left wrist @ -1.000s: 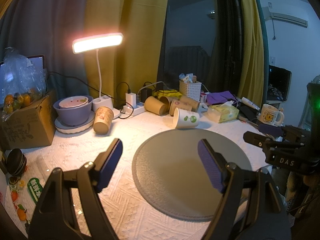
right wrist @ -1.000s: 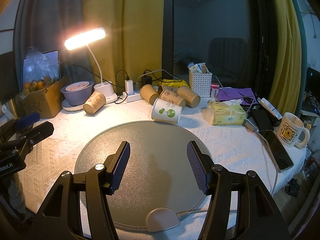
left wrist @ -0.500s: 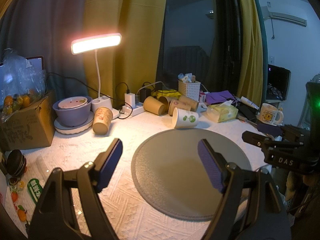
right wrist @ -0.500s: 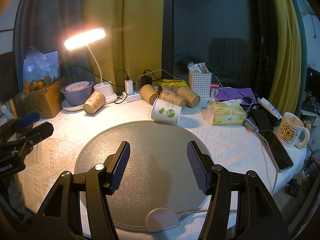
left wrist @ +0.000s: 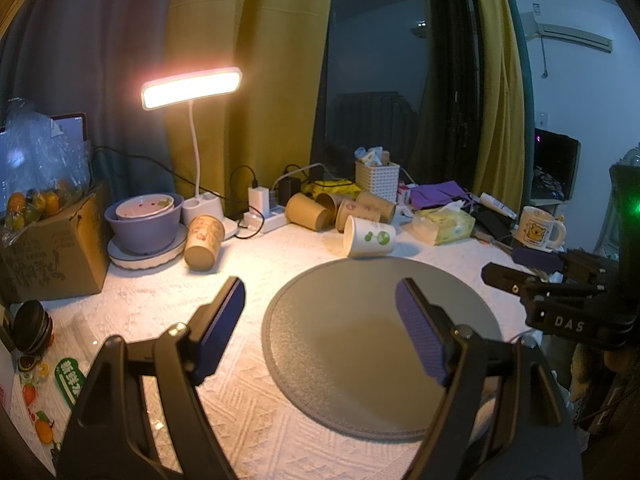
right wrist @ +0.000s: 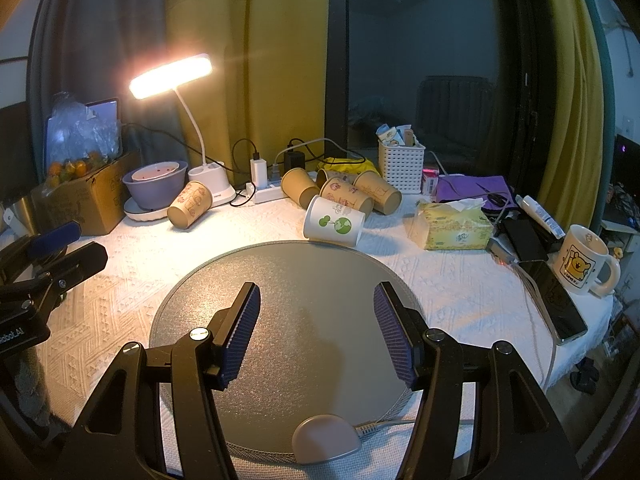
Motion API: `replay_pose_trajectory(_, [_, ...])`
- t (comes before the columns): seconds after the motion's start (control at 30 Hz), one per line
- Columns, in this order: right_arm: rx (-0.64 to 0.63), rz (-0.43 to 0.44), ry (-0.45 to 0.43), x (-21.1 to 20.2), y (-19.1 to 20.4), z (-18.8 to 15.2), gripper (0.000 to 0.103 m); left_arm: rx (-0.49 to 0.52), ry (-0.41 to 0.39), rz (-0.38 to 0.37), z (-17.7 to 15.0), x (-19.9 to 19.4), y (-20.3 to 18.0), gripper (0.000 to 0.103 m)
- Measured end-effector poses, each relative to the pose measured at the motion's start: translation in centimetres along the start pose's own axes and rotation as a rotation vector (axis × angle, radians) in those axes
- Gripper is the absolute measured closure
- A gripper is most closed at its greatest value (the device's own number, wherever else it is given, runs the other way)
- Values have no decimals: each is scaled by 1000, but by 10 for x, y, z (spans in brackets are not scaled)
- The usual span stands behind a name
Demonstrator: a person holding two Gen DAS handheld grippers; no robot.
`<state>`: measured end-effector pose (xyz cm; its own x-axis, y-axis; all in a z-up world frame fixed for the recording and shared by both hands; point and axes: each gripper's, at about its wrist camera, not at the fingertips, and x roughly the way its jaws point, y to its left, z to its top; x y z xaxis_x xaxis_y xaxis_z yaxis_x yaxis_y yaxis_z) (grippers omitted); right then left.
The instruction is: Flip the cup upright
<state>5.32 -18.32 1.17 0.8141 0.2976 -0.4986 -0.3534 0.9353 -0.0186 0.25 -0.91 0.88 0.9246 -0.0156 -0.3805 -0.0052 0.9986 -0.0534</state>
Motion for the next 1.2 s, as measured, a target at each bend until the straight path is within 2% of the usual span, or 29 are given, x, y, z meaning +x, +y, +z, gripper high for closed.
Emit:
replay_pose_trajectory(0.63, [-32,3,4,7,3,4,41,15,20,0,0,10,-3,24])
replay_pose_trajectory(0.93, [-68,44,59,55,-6,24,41,-32,197,38,4,69,37,24])
replay_pose_trajectory(1.2, [-64,124,126,122,-14,44,41,-55,290,105,17,129,84,24])
